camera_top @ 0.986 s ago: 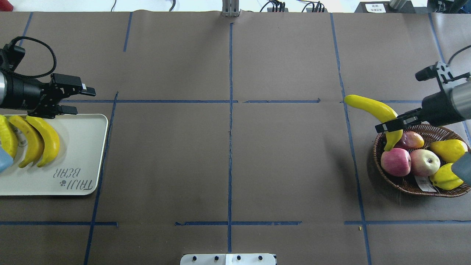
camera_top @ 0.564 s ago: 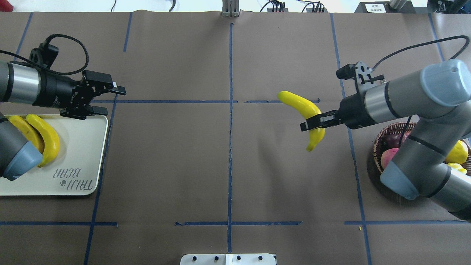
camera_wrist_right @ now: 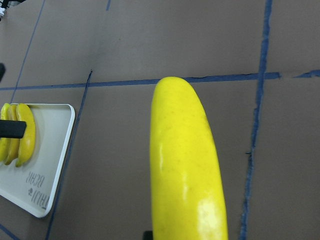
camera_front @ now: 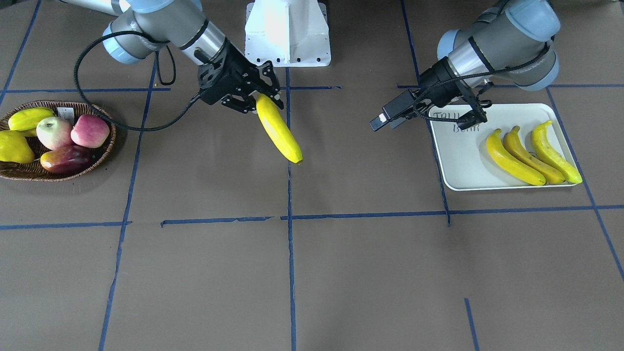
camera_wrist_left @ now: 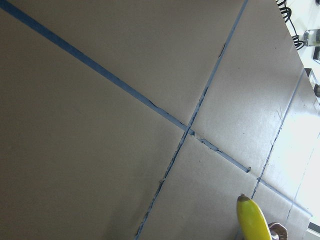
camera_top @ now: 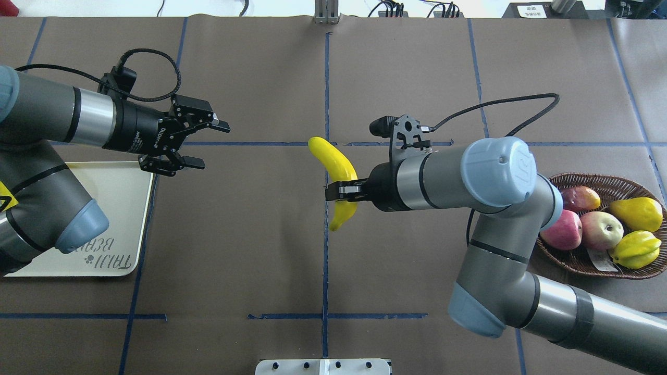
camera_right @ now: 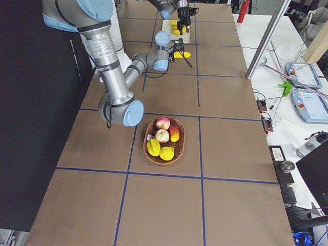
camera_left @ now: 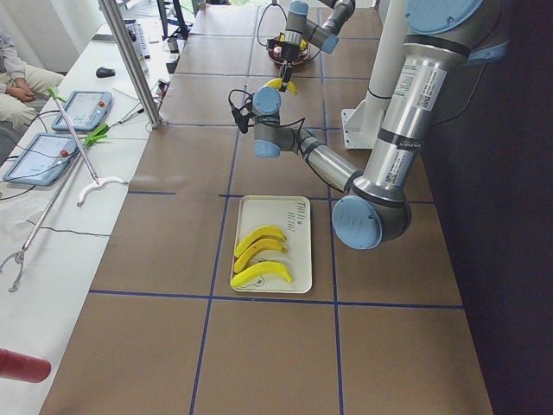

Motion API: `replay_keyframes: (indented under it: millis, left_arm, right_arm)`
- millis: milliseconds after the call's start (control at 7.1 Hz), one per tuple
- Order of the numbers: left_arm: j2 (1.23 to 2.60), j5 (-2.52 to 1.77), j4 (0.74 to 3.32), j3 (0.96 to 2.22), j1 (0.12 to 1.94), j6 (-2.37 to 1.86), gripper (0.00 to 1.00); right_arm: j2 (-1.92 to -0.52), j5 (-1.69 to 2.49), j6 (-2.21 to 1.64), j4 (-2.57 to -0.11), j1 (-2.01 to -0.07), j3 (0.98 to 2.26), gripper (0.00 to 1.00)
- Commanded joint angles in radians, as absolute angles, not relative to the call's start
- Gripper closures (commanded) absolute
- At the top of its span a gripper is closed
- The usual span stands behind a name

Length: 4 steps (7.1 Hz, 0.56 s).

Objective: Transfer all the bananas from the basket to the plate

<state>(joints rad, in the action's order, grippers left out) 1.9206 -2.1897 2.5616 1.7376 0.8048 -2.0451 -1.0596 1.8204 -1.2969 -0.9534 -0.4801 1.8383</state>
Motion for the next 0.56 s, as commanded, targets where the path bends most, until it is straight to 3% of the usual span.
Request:
replay_keyframes:
  millis: [0,423]
  left_arm:
    - [2.001,-2.171,2.418,1.736,0.784,-2.129,0.01]
    - [2.029,-2.08,2.382,1.736,0.692,-2.128,0.01]
  right_arm:
    - [-0.976,1.732,-1.341,-1.029,-0.428,1.827,0.94]
    - [-0.896,1.683,-1.35,-1.028,-0.399,1.746,0.94]
